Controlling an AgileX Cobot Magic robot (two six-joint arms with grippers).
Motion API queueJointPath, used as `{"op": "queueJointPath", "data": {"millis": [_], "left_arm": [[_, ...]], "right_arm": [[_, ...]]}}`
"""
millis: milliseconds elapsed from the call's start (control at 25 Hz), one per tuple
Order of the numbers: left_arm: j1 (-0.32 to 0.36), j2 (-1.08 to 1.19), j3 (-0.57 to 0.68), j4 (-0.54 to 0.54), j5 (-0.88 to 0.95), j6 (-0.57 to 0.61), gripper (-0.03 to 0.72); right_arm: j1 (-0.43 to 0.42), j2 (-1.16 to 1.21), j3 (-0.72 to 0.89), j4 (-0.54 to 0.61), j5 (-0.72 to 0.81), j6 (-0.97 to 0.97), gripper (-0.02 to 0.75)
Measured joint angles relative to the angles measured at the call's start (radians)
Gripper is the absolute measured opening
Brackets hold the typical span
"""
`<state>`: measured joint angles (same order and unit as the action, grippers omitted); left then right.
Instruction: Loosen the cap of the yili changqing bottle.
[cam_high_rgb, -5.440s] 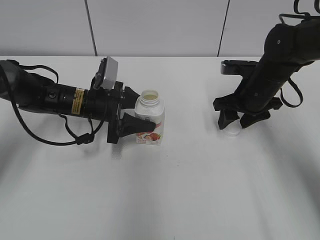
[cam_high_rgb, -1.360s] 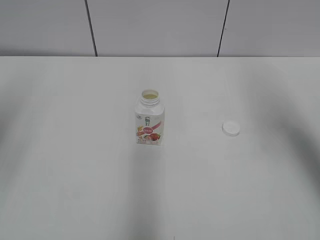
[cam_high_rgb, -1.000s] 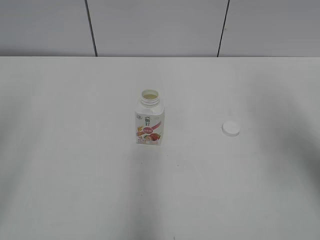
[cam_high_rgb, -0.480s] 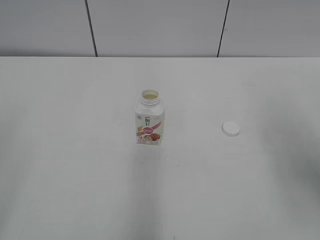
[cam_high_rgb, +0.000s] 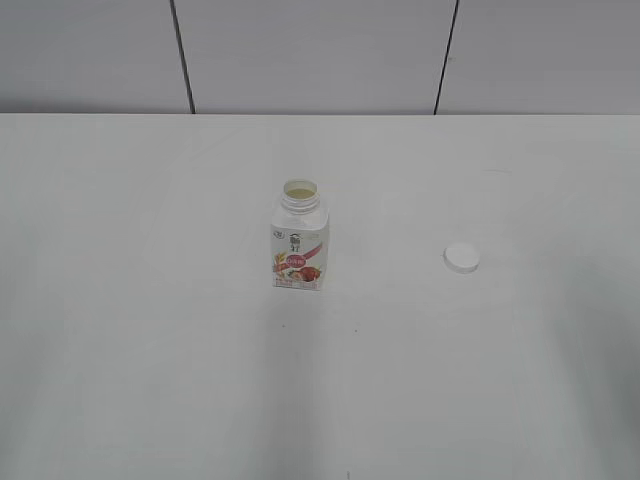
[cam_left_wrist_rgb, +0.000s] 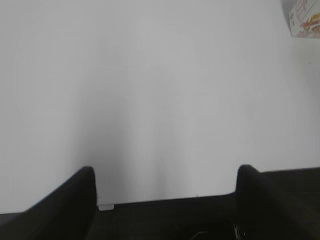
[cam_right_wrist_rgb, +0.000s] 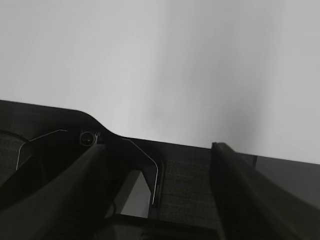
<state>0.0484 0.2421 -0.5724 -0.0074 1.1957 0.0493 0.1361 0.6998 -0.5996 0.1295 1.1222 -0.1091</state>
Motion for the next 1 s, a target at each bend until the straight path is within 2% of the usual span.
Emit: {"op": "queueJointPath", "data": {"millis": [160,320,720,1000], "left_arm": [[0.000,-0.037,0.025,-0.001,-0.089,0.000,0.526],[0.000,-0.049,0.050,-0.002,-0.130,0.000,0.521],[0.000,-0.084,0.050,-0.003,-0.135,0.000,0.414],[0.000,-0.197,0.051,-0.004,-0.135,0.000,0.390]], "right_arm": [[0.000,-0.095,0.080,-0.001,-0.024,0.001,0.511],[0.000,-0.179,0.086,-0.002,-0.025,0.001,0.511],[0.000,-0.395,0.087,-0.002,-0.025,0.001,0.511],[0.000,-0.571,0.087,-0.002,-0.024,0.001,0.511]]}}
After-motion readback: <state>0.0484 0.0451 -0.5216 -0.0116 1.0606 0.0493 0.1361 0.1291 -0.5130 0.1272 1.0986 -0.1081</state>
